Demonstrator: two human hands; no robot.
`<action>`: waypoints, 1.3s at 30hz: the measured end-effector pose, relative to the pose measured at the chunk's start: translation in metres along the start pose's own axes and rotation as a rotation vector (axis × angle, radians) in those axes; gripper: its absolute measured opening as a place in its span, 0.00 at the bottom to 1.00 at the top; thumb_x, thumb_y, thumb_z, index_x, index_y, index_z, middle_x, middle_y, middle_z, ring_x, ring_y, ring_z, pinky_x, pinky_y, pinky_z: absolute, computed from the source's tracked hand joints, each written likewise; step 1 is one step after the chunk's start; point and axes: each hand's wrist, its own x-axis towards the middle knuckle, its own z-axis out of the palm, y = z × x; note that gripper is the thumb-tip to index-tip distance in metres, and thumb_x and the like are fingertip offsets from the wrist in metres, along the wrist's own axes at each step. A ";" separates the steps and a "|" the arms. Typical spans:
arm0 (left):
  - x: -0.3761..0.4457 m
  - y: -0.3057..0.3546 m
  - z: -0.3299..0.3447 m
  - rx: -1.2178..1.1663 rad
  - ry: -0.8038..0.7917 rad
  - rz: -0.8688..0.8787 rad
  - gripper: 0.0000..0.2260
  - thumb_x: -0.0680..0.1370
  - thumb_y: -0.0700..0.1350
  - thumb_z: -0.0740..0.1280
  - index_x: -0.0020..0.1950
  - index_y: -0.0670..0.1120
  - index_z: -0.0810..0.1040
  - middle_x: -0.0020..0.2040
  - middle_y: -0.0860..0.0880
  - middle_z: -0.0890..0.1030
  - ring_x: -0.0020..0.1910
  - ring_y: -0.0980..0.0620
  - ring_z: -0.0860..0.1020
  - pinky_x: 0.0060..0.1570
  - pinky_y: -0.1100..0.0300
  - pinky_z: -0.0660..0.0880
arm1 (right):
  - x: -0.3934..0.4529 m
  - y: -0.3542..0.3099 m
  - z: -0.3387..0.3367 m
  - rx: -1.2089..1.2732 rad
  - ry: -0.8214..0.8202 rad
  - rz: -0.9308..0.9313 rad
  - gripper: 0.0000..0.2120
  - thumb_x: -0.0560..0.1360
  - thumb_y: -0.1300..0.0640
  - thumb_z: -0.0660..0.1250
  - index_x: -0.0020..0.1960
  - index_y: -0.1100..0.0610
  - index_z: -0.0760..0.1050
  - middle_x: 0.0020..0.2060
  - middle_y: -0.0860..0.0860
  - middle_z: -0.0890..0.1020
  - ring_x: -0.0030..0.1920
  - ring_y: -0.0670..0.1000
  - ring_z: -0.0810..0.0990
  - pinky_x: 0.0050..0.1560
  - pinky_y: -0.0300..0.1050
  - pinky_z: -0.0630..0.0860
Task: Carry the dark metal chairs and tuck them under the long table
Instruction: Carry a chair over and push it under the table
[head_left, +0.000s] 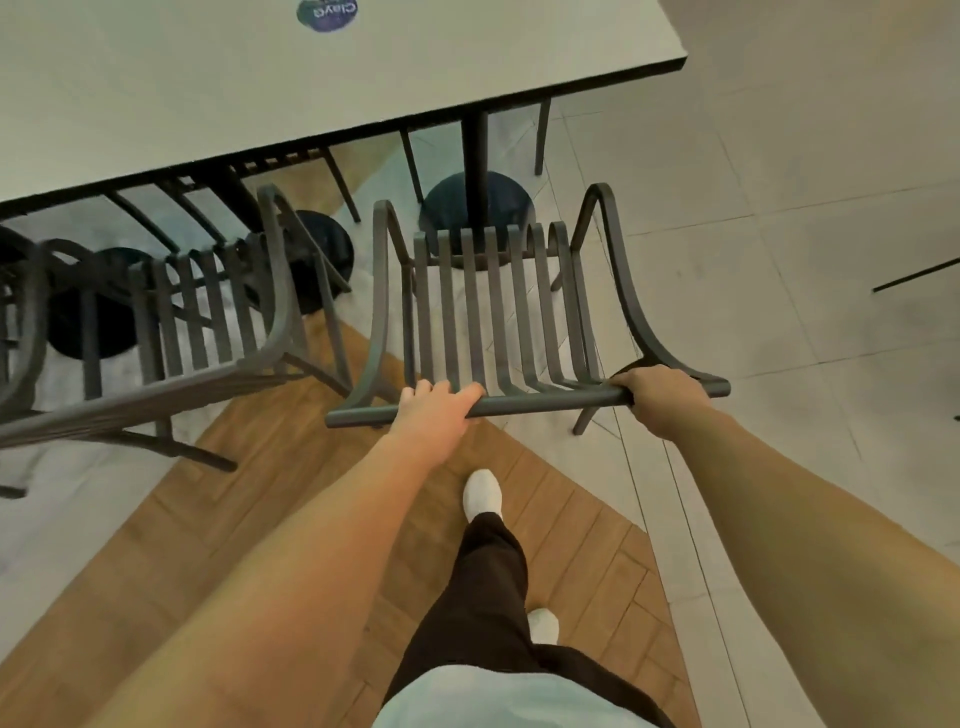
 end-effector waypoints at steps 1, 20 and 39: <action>0.011 -0.004 -0.005 -0.002 -0.002 -0.004 0.20 0.87 0.49 0.60 0.79 0.58 0.61 0.68 0.45 0.75 0.67 0.40 0.72 0.68 0.41 0.67 | 0.011 0.000 -0.008 -0.010 0.000 -0.002 0.23 0.80 0.65 0.61 0.65 0.40 0.78 0.46 0.48 0.81 0.46 0.54 0.81 0.49 0.56 0.83; 0.148 -0.024 -0.102 -0.099 -0.015 -0.060 0.17 0.86 0.53 0.59 0.76 0.58 0.64 0.65 0.45 0.75 0.64 0.41 0.72 0.66 0.40 0.68 | 0.159 0.022 -0.120 -0.070 0.039 -0.128 0.20 0.81 0.64 0.63 0.67 0.45 0.78 0.48 0.51 0.82 0.48 0.55 0.80 0.52 0.52 0.80; 0.195 0.003 -0.146 -0.285 -0.140 -0.164 0.24 0.82 0.67 0.59 0.75 0.59 0.67 0.66 0.48 0.74 0.67 0.42 0.70 0.71 0.40 0.65 | 0.215 0.058 -0.183 0.123 -0.214 -0.194 0.16 0.77 0.54 0.74 0.64 0.50 0.80 0.46 0.48 0.83 0.48 0.50 0.80 0.55 0.49 0.77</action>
